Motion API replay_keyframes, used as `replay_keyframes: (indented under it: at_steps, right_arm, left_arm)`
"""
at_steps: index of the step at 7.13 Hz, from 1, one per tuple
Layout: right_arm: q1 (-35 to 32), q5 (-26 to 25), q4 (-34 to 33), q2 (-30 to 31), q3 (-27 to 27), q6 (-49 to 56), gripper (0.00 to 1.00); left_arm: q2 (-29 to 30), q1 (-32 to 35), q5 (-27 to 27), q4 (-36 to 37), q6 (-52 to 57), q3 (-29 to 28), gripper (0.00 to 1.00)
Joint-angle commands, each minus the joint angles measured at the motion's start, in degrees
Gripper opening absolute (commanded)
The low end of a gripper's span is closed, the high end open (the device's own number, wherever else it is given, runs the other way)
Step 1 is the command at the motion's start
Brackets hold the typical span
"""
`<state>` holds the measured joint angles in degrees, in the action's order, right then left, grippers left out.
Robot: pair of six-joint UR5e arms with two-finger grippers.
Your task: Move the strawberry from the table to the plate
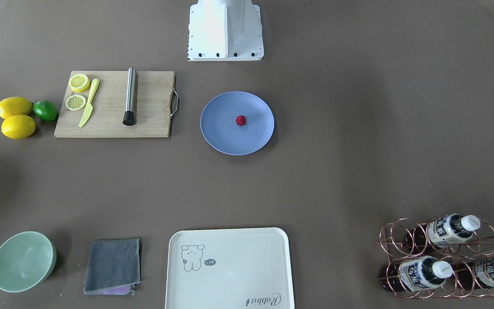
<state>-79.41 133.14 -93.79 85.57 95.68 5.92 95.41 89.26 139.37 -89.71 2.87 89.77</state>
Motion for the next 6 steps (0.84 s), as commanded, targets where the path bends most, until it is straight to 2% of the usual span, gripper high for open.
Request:
replay_keyframes:
  at_steps: [1, 6]
  right_arm:
    - [-1.97, 0.72, 0.01, 0.21, 0.03, 0.76, 1.0]
    - [-3.12, 1.6, 0.09, 0.21, 0.21, 0.85, 1.0]
  left_arm:
    - [0.04, -0.14, -0.15, 0.41, -0.14, -1.08, 0.97]
    - [0.04, -0.31, -0.15, 0.5, -0.23, -1.35, 0.97]
